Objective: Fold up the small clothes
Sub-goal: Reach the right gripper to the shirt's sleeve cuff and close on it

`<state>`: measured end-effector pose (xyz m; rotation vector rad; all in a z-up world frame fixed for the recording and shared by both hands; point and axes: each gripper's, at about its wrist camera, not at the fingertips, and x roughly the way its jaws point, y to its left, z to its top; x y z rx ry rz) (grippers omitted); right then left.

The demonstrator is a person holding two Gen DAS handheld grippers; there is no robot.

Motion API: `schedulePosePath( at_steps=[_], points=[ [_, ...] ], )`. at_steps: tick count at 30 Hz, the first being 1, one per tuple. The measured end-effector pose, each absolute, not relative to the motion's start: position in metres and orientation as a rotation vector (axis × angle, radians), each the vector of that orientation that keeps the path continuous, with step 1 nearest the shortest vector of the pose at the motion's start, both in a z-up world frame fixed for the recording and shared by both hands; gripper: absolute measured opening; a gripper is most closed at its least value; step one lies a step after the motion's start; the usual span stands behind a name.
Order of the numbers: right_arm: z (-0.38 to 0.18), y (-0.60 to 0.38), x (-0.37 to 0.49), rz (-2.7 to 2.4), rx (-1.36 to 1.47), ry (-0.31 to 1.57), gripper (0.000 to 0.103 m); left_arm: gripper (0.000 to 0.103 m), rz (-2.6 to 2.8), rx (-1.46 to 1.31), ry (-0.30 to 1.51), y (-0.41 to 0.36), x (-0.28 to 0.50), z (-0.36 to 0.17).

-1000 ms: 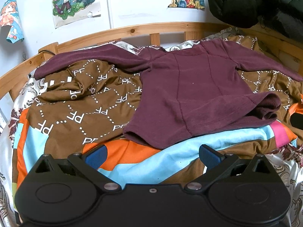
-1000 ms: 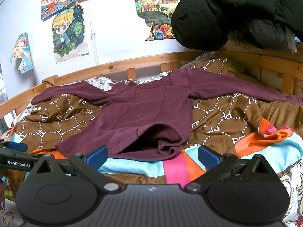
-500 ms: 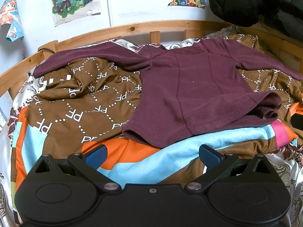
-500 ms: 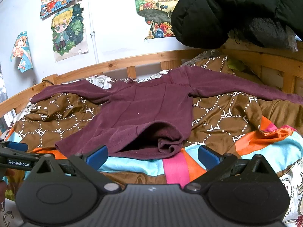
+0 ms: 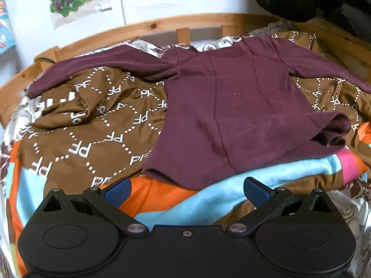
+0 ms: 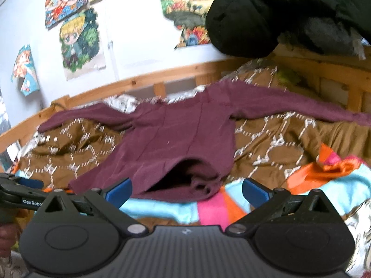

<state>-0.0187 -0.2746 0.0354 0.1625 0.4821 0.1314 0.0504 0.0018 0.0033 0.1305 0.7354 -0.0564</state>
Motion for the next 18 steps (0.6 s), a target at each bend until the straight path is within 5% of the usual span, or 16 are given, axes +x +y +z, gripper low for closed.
schedulePosePath(
  at_steps=[12,18],
  points=[
    [0.08,-0.37,0.071,-0.045,0.187,0.39,0.103,0.102,-0.116,0.323,0.773,-0.059,0.154,0.082],
    [0.057,-0.454,0.12,-0.367,0.452,0.361,0.103,0.102,-0.156,0.209,0.759,-0.087,0.207,0.074]
  ],
)
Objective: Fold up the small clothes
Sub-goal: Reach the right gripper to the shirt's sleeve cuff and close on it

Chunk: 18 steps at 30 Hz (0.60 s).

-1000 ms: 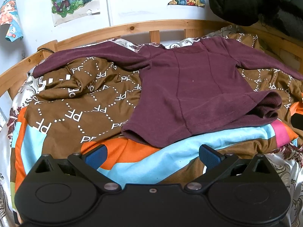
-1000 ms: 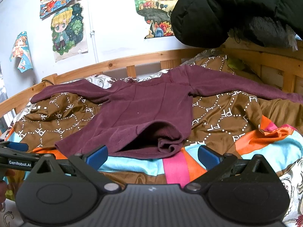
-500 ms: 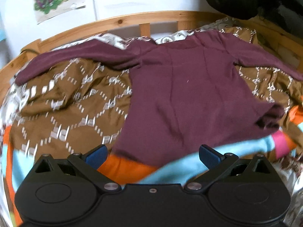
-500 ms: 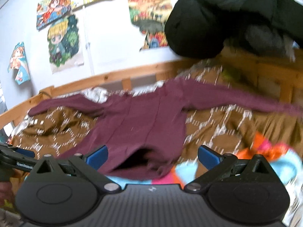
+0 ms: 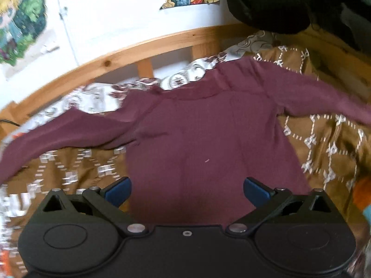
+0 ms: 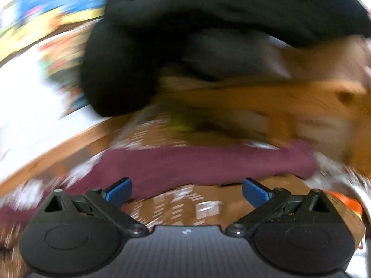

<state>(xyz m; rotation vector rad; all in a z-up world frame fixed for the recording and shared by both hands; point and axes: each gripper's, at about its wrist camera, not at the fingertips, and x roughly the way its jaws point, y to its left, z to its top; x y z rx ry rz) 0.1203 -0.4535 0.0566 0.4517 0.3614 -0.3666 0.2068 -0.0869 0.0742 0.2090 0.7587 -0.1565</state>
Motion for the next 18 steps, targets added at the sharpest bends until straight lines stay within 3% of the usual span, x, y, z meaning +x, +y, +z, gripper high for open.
schedulePosePath(
  at_steps=[8,12,17,18],
  points=[
    [0.011,-0.534,0.141,-0.715,0.597,0.342,0.103,0.102,-0.32,0.108,0.831,-0.12,0.242,0.016],
    [-0.01,-0.558,0.144,-0.784,0.653,0.327,0.085,0.102,-0.4,0.144,0.86,-0.134,0.236,-0.008],
    [-0.022,-0.578,0.15,-0.823,0.672,0.322,0.079,0.102,-0.453,0.231,0.901,-0.143,0.219,-0.029],
    [-0.025,-0.582,0.154,-0.82,0.668,0.337,0.073,0.102,-0.456,0.255,0.905,-0.145,0.214,-0.032]
  ],
)
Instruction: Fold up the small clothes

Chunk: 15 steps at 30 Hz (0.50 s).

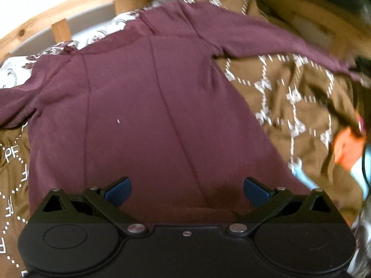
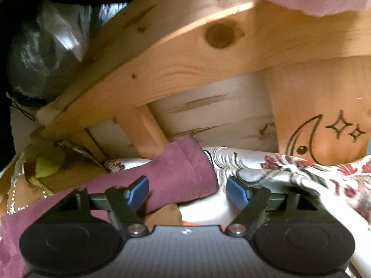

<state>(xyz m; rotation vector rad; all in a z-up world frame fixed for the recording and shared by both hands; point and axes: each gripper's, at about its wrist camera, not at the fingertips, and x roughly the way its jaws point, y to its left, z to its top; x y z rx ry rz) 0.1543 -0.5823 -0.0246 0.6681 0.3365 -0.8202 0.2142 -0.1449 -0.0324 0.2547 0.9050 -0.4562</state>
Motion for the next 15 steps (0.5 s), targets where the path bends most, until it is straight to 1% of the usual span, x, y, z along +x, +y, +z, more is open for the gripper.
schedulePosePath(
  at_steps=[1,2,4,5,6,7,9,15],
  points=[
    [-0.026,-0.584,0.155,-0.814,0.664,0.35,0.061,0.102,-0.455,0.27,0.909,-0.144,0.212,-0.034],
    [-0.028,-0.585,0.159,-0.809,0.667,0.369,0.054,0.102,-0.451,0.282,0.913,-0.144,0.21,-0.036],
    [-0.033,-0.587,0.161,-0.803,0.683,0.379,0.031,0.102,-0.442,0.285,0.92,-0.14,0.208,-0.035],
    [-0.033,-0.587,0.161,-0.795,0.682,0.373,0.026,0.102,-0.431,0.282,0.92,-0.138,0.209,-0.033],
    [-0.032,-0.586,0.161,-0.781,0.674,0.361,0.018,0.102,-0.419,0.276,0.92,-0.134,0.21,-0.029],
    [-0.03,-0.583,0.16,-0.769,0.659,0.348,0.014,0.102,-0.405,0.267,0.916,-0.131,0.213,-0.024],
    [-0.023,-0.575,0.159,-0.757,0.622,0.316,0.011,0.102,-0.372,0.25,0.901,-0.124,0.219,-0.011],
    [0.032,-0.526,0.165,-0.623,0.395,0.218,0.01,0.102,-0.215,0.2,0.833,-0.092,0.233,0.022]
  ],
)
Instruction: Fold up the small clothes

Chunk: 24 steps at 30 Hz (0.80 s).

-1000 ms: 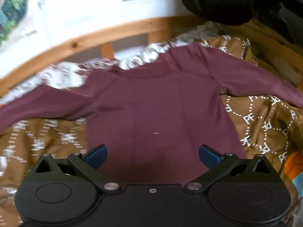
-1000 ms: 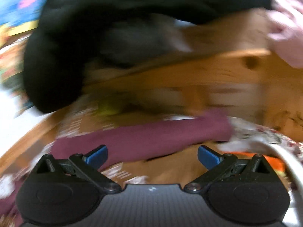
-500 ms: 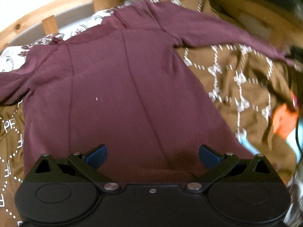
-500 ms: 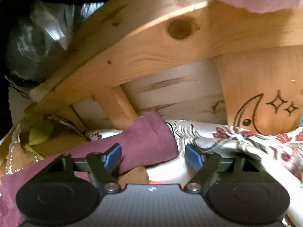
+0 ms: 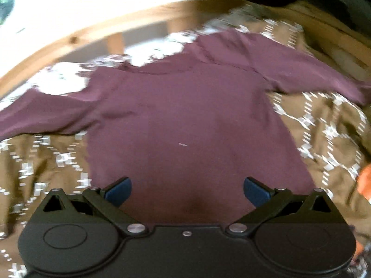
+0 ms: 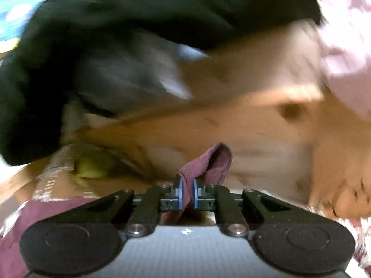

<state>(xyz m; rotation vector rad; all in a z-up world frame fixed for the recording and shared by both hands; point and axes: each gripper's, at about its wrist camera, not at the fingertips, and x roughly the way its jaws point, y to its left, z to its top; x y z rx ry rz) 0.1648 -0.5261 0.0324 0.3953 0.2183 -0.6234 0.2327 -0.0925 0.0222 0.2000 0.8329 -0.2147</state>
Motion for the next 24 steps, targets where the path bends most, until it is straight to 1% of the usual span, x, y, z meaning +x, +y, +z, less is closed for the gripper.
schedulePosePath(
  at_steps=[6,9,12,16,20,24],
  points=[
    [0.09,-0.437,0.203,-0.344,0.149,0.181,0.01,0.102,-0.176,0.065,0.819,-0.047,0.237,0.04],
    [0.116,-0.379,0.222,-0.198,0.026,0.158,0.01,0.102,-0.154,0.048,0.795,-0.026,0.229,0.044],
    [0.125,-0.314,0.238,-0.048,-0.092,0.141,0.01,0.102,-0.105,0.063,0.766,-0.006,0.22,0.044],
    [0.105,-0.231,0.252,0.125,-0.21,0.175,0.01,0.102,-0.043,0.022,0.738,0.026,0.208,0.043],
    [0.061,-0.171,0.257,0.271,-0.288,0.269,0.01,0.102,-0.004,-0.038,0.723,0.056,0.203,0.04],
    [0.015,-0.126,0.241,0.394,-0.382,0.384,0.01,0.102,0.014,-0.057,0.699,0.075,0.205,0.038]
  ],
)
